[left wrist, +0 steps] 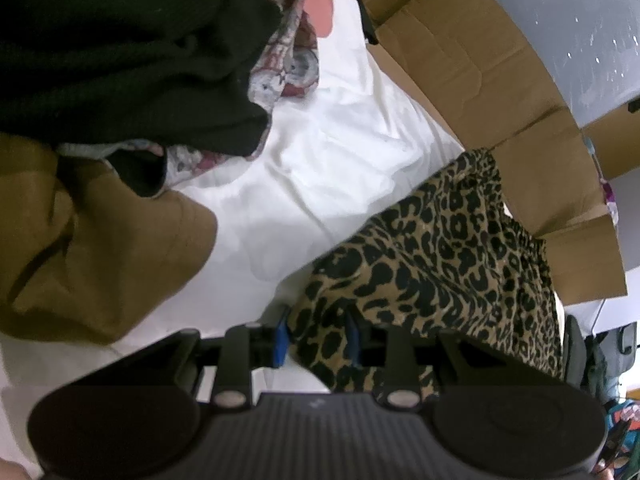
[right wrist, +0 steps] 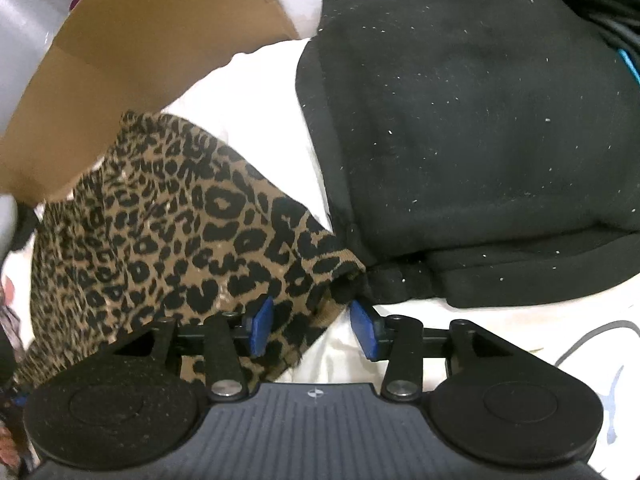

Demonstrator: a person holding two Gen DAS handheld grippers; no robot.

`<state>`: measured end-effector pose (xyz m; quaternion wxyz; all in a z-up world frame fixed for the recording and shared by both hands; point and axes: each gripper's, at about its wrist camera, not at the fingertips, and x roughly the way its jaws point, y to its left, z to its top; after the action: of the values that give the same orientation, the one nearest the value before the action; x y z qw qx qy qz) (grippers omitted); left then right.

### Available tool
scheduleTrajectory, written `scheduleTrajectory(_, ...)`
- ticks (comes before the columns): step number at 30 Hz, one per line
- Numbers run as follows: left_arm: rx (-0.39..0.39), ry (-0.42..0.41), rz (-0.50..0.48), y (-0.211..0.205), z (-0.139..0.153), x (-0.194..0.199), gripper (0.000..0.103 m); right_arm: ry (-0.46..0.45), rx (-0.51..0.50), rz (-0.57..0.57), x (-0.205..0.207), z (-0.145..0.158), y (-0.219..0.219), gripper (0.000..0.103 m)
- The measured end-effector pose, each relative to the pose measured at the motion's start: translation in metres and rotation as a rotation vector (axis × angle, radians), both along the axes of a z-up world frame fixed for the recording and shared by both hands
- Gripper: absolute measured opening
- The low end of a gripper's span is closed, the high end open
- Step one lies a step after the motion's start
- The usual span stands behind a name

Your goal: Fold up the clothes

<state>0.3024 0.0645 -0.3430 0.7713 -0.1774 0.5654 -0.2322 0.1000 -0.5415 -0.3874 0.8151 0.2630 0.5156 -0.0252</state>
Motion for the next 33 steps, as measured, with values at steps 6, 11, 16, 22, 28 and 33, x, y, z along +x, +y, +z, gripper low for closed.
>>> scheduleTrajectory(6, 0.005, 0.027, 0.010, 0.001, -0.002, -0.002, 0.008, -0.014, 0.020, 0.000, 0.002, 0.002, -0.003, 0.001)
scheduleTrajectory(11, 0.020, 0.020, -0.004, 0.004, 0.007, -0.009, 0.004, -0.030, -0.074, 0.092, 0.008, 0.022, -0.003, 0.000)
scheduleTrajectory(16, 0.035, 0.035, 0.007, 0.006, 0.004, -0.012, 0.005, 0.003, -0.112, 0.074, 0.010, 0.021, -0.007, 0.001)
scheduleTrajectory(22, 0.033, 0.103, 0.006, 0.005, 0.003, -0.028, 0.017, 0.073, -0.138, 0.077, 0.006, 0.022, 0.008, 0.013)
scheduleTrajectory(28, 0.001, 0.122, -0.054, -0.010, 0.018, -0.055, 0.018, 0.031, -0.120, 0.095, -0.009, 0.046, 0.018, 0.020)
scheduleTrajectory(33, -0.037, 0.133, -0.130, -0.035, 0.028, -0.073, 0.018, -0.001, -0.090, 0.132, -0.015, 0.061, 0.034, 0.021)
